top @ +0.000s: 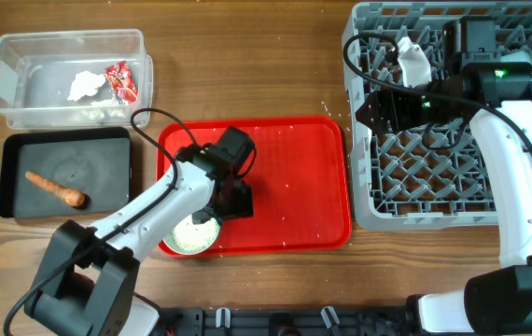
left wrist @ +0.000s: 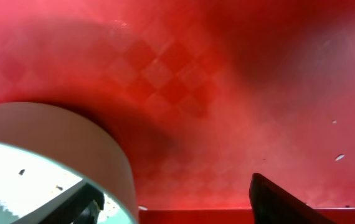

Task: Sort waste into correct bins and load items into the dishwasher rack
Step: 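Grasp the green rice bowl with the left gripper and lift it, then tip the green bowl over the black tray to pour out the rice, then set the emptied green bowl down on the red tray with the left gripper, then grasp the green bowl with the right gripper and lift it, then place the green bowl upside down in the rack with the right gripper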

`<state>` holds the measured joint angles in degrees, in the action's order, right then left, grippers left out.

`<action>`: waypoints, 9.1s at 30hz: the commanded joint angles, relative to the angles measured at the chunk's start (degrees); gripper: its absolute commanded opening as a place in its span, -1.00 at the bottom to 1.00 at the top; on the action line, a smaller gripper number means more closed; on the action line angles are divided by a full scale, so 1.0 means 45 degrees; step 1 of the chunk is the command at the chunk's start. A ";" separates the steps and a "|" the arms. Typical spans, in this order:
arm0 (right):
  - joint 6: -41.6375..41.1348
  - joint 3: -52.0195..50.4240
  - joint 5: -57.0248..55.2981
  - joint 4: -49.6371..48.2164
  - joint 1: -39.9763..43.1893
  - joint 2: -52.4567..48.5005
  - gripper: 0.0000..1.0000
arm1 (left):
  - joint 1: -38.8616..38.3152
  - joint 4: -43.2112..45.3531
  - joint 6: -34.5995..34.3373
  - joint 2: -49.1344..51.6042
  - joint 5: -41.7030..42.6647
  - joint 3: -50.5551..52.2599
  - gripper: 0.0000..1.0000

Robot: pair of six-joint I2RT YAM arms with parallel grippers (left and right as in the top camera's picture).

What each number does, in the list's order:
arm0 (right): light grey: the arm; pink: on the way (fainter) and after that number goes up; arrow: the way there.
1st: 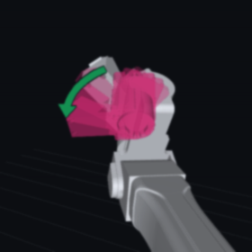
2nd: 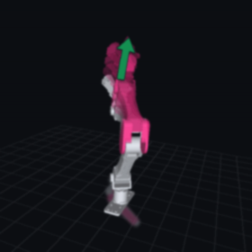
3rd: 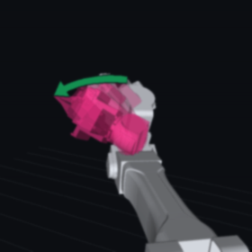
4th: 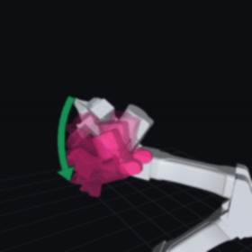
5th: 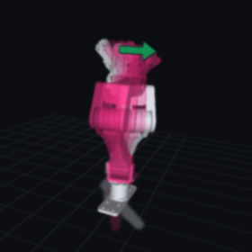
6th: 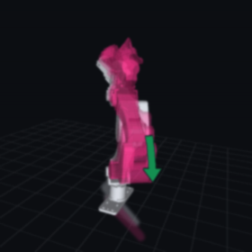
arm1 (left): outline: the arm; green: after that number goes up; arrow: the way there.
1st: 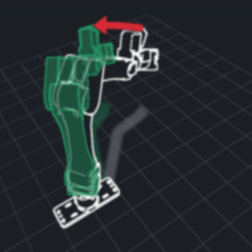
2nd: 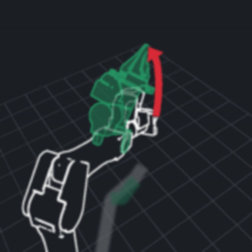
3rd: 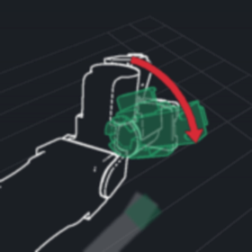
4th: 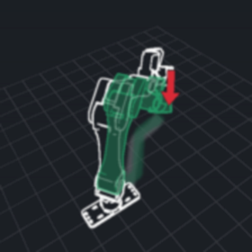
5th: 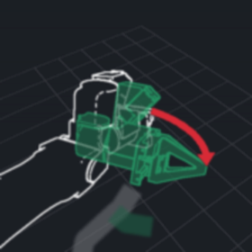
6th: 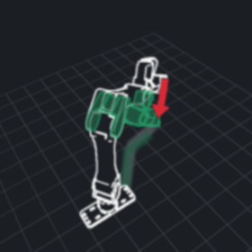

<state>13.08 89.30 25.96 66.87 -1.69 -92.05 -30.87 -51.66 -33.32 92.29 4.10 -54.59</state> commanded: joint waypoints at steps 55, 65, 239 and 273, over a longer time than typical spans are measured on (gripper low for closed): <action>-0.0272 -0.0039 -0.0151 0.0170 -0.0029 -0.0165 0.54 | 1.0205 -0.1345 0.7004 0.0831 0.5537 -0.5202 -0.92; -0.0272 -0.0039 -0.0505 0.0379 -0.0029 -0.0165 0.54 | 1.2483 -0.1083 0.9034 0.1253 0.8850 -0.3997 -0.92; -0.3861 0.1287 -2.1842 -0.5027 -0.2191 -0.5926 -0.91 | 0.8650 -0.0967 0.3866 -0.3065 0.1792 -0.2467 1.00; -0.3891 0.0962 -1.0817 -0.2769 -0.2798 -0.2399 0.17 | 0.8650 -0.0913 0.3866 -0.3065 0.1787 -0.2467 1.00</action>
<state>-3.81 94.08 -35.29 53.47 -13.87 -107.28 7.79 -55.92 -15.81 78.11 11.81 -65.91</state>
